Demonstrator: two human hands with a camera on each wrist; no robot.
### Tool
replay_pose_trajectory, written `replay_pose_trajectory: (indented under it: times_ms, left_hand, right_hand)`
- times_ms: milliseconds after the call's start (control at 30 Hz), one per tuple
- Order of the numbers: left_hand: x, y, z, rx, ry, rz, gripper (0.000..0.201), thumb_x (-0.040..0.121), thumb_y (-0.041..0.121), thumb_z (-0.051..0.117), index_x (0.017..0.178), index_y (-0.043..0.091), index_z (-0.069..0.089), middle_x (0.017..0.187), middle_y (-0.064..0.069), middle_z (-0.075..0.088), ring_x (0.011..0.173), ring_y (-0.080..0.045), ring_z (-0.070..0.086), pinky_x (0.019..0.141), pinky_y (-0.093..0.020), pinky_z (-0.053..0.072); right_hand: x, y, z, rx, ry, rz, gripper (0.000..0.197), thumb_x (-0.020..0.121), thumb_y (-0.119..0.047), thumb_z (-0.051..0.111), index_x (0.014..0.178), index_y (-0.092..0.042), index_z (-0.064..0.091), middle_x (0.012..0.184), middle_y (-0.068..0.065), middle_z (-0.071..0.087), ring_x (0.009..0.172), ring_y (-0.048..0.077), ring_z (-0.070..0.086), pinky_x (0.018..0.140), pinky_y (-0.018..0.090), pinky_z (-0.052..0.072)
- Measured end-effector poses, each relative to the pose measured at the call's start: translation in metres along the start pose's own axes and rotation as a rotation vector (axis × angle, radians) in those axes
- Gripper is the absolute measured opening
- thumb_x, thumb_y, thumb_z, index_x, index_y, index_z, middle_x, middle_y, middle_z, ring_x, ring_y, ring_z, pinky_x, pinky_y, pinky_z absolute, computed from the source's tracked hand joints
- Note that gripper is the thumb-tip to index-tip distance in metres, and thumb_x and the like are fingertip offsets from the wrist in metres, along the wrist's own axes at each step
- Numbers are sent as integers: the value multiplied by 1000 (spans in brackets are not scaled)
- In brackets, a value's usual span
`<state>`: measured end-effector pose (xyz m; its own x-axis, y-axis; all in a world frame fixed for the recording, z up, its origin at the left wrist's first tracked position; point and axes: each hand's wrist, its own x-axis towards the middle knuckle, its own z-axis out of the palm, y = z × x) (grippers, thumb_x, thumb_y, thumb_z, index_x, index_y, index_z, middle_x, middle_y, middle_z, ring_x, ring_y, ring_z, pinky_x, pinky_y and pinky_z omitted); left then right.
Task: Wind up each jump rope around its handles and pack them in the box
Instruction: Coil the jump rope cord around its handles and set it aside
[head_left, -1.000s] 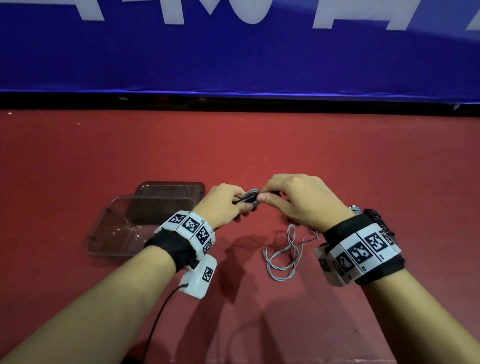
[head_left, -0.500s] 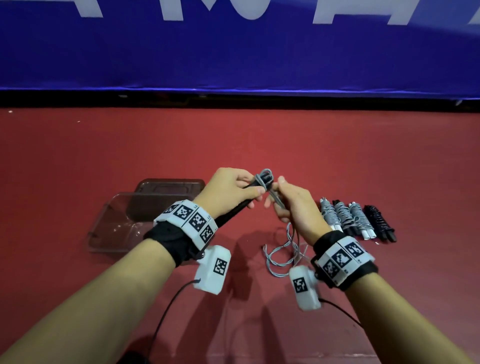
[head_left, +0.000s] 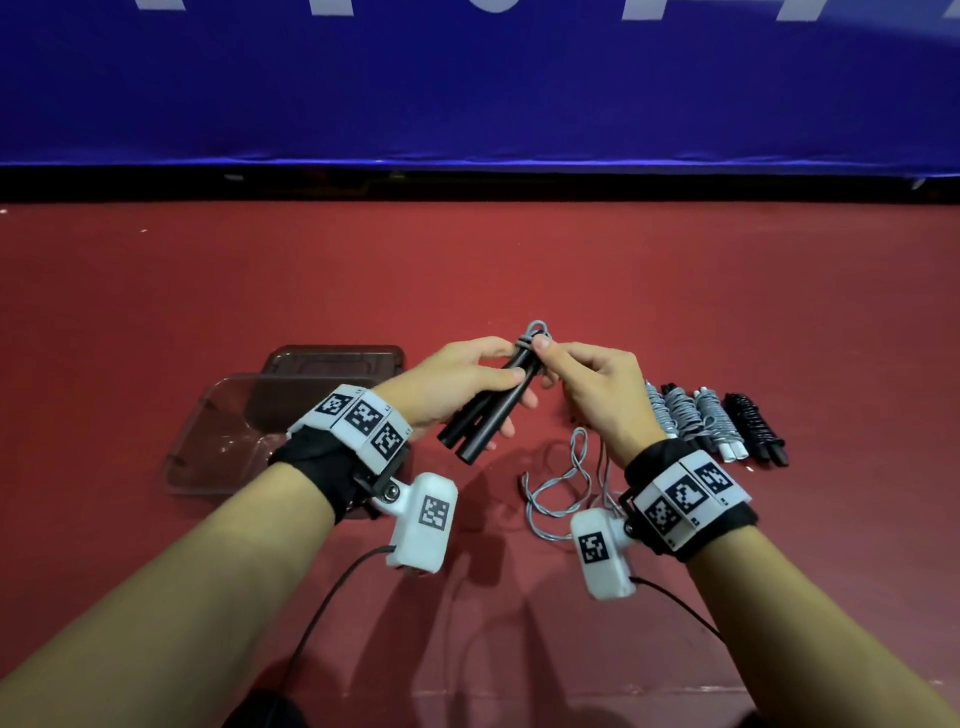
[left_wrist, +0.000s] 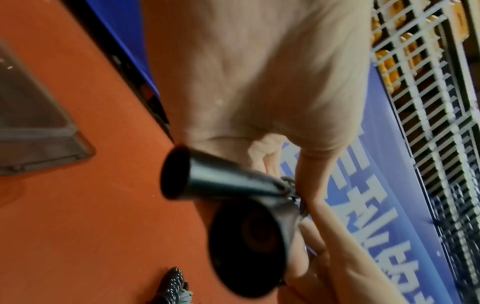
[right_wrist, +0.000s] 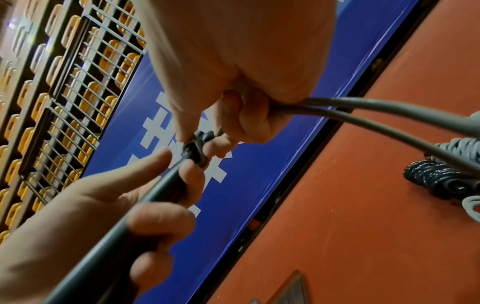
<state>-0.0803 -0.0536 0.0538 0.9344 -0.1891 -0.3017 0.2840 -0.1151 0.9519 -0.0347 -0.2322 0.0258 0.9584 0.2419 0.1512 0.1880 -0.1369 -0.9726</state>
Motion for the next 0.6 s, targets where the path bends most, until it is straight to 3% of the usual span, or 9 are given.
replay_pose_trajectory:
  times_ms: [167, 300, 433, 600]
  left_hand:
    - [1, -9, 7, -14, 16, -24, 25, 106, 24, 56, 130, 22, 54, 100, -14, 77, 75, -29, 73, 72, -45, 60]
    - [11, -13, 18, 21, 159, 27, 18, 103, 23, 61, 120, 20, 54, 91, -11, 78, 66, -27, 73, 57, -31, 57]
    - [19, -19, 21, 21, 281, 75, 11, 100, 18, 66, 105, 19, 56, 80, -9, 77, 57, -29, 68, 60, -39, 59]
    - [22, -18, 0, 64, 494, 102, 14, 99, 13, 65, 108, 8, 57, 74, -10, 74, 45, -23, 62, 50, -32, 54]
  right_hand:
    - [0, 5, 0, 2, 19, -28, 34, 98, -28, 67, 65, -22, 69, 44, -16, 46, 44, -1, 40, 50, 9, 30]
    - [2, 10, -1, 16, 17, -30, 26, 98, -28, 67, 77, -15, 76, 55, -15, 56, 50, -2, 43, 54, 9, 33]
    - [5, 13, 0, -23, 3, -51, 22, 97, -31, 69, 90, -13, 80, 63, -11, 63, 53, -3, 49, 55, 8, 35]
    - [9, 23, -9, -147, 69, 23, 28, 93, -38, 71, 79, -15, 77, 51, -6, 58, 46, 4, 46, 53, 23, 38]
